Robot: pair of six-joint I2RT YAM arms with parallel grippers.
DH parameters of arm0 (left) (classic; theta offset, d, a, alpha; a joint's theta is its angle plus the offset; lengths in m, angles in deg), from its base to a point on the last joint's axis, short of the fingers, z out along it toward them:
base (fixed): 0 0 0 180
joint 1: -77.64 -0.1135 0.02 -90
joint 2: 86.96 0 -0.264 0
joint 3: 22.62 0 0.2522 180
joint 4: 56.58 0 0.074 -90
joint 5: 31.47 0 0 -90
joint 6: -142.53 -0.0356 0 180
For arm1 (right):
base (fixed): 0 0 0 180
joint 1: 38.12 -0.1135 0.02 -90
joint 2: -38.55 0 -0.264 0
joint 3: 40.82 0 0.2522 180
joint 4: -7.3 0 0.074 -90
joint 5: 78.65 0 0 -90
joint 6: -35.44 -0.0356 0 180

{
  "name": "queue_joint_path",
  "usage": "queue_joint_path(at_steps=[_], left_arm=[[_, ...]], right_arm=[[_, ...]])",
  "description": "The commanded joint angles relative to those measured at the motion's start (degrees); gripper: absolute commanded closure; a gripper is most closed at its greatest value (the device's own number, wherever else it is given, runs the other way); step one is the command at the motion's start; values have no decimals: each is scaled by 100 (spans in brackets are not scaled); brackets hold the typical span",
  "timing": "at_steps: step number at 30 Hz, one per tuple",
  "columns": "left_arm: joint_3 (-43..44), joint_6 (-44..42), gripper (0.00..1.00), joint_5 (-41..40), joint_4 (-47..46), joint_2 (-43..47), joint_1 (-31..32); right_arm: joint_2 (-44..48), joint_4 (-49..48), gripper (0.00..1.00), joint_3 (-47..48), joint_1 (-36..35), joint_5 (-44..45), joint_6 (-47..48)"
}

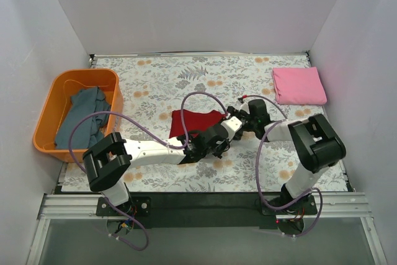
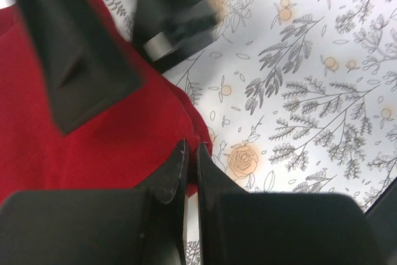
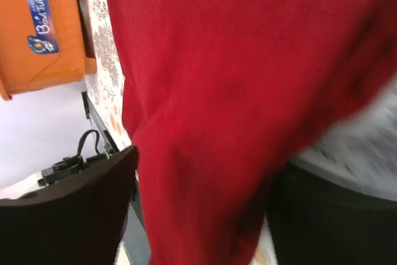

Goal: Fold and stack the t-shirts
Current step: Neatly place the folded tshirt to the corner

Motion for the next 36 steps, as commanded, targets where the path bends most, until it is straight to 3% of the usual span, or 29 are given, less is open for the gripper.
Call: queue_joint_path(at_steps=[1, 4, 5, 6, 8, 9, 13, 16, 20, 25, 29, 36], left_arm=[[13, 320, 100, 104, -520, 364, 1], [40, 461, 94, -28, -626, 390, 1], [48, 488, 87, -115, -617, 408, 1], [57, 531, 72, -159, -600, 443, 1], [22, 706, 60, -317, -591, 627, -8], [13, 786, 50, -388, -539, 724, -78], [-74, 1033, 29, -336, -292, 1312, -412], [-66, 963, 17, -370, 182, 1857, -780], [-250, 752, 10, -818, 595, 2438, -1430], [-610, 821, 6, -1749, 1113, 2658, -2099], [-892, 1129, 5, -2111, 1412, 2728, -2380], [-1032, 1253, 4, -2217, 1466, 2799, -2618]], right_arm=[[-649, -43, 33, 425, -449, 95, 92], [-827, -17, 57, 593, -547, 51, 303], [-819, 71, 73, 672, -512, 42, 556], [-810, 472, 80, 759, -477, 68, 776], [-783, 1097, 97, 1066, -389, 191, 1276], [-766, 1491, 99, 1442, -371, 409, 1940], [-722, 3449, 99, 2393, -222, 1200, 3447], [-765, 4296, 99, 3252, -90, 2280, 4590], [-836, 5246, 99, 4072, 15, 3887, 5838], [-906, 5327, 99, 4750, 234, 5920, 7200], [-1012, 5170, 99, 5338, 595, 6457, 7658], [-1240, 4036, 99, 5418, 991, 7081, 8651]])
